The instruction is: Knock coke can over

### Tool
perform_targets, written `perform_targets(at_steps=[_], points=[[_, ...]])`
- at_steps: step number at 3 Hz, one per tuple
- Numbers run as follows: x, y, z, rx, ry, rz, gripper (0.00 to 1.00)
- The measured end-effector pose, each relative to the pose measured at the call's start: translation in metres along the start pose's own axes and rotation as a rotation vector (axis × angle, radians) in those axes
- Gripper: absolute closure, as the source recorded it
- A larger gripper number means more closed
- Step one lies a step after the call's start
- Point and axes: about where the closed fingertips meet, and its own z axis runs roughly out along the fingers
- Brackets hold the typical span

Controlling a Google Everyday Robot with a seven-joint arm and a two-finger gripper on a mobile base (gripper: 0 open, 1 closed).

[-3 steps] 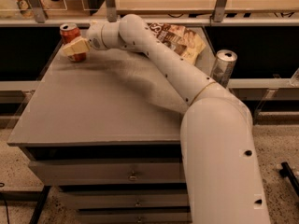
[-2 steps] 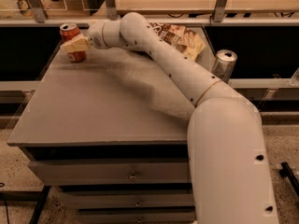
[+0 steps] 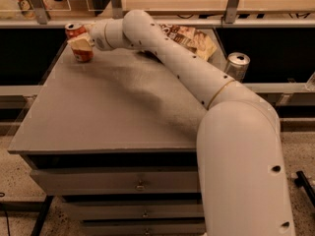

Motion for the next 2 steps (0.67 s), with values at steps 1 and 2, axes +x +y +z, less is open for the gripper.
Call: perform_targets(at_steps=[1, 2], points=[[0.0029, 0.0023, 0.0035, 0.005, 0.034, -0.002, 0.78], [-0.0001, 0.0018, -0.0024, 0.029, 0.079, -0.023, 0.99]])
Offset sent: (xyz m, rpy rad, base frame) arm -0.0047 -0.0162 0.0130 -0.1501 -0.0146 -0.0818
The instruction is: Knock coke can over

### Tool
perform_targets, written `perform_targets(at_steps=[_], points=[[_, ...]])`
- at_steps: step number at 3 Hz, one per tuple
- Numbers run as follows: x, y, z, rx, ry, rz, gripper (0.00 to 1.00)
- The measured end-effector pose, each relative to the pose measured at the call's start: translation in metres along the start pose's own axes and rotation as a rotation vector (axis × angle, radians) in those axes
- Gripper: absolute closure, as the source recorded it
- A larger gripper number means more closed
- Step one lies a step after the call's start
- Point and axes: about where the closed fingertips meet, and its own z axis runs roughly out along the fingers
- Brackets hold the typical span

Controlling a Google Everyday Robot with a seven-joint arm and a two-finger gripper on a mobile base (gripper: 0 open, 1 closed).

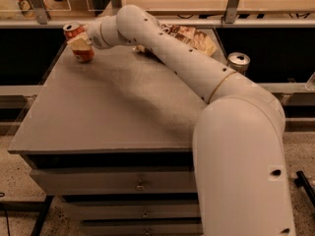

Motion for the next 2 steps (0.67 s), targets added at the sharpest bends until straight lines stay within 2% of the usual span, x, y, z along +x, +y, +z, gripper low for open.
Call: perform_targets(at_steps=[1, 2], points=[[-0.008, 0.004, -0.016, 0.034, 0.111, -0.052, 1.0], [-0.015, 0.002, -0.047, 0.093, 0.262, -0.104, 1.0]])
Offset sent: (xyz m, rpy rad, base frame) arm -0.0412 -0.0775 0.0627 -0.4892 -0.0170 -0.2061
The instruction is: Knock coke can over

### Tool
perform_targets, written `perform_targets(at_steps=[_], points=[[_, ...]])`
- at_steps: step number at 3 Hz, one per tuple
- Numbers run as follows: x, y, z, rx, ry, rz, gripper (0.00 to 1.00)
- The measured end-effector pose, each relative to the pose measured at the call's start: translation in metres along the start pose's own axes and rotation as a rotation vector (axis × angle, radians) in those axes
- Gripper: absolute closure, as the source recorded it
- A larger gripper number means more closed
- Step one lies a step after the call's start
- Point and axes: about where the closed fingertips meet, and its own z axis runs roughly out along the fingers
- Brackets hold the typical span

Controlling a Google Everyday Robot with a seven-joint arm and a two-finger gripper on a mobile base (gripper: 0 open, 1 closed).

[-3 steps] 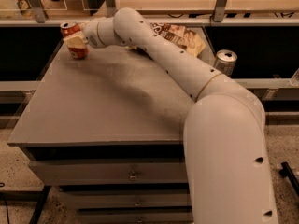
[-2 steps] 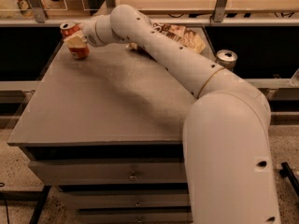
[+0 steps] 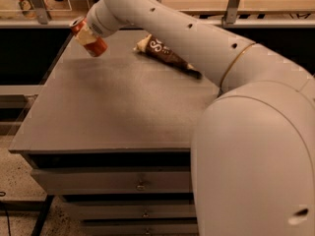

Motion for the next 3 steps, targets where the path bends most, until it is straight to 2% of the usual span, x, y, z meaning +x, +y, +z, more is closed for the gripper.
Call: perform_targets(at_steps=[1, 2, 3], points=[[0.002, 0.0, -0.025, 0.037, 0.158, -0.09, 1.0], [-0.002, 0.008, -0.032, 0.015, 0.299, -0.201, 1.0], [0.001, 0.018, -0.032, -0.057, 0.422, -0.279, 1.0]])
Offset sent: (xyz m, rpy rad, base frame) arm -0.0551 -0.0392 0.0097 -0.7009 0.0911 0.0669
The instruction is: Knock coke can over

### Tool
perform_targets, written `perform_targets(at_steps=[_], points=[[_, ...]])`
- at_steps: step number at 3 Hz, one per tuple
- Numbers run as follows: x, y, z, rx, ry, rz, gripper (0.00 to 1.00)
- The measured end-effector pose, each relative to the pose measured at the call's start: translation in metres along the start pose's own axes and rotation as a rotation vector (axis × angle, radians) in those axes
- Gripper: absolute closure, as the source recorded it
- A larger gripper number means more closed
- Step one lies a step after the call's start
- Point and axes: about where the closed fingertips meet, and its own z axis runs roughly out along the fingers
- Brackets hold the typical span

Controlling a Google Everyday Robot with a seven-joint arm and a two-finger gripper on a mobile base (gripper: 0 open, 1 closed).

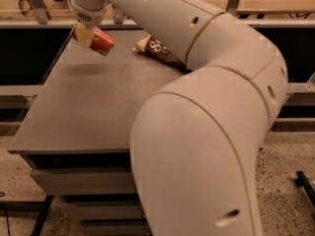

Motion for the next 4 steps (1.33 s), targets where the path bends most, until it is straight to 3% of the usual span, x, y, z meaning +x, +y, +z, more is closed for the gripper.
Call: perform_targets(at_steps=[2, 3, 4], points=[[0.046, 0.051, -0.012, -0.254, 0.223, -0.027, 0.59], [0.065, 0.077, -0.022, -0.365, 0.284, -0.018, 0.35], [0.064, 0.077, -0.018, -0.363, 0.28, -0.018, 0.12]])
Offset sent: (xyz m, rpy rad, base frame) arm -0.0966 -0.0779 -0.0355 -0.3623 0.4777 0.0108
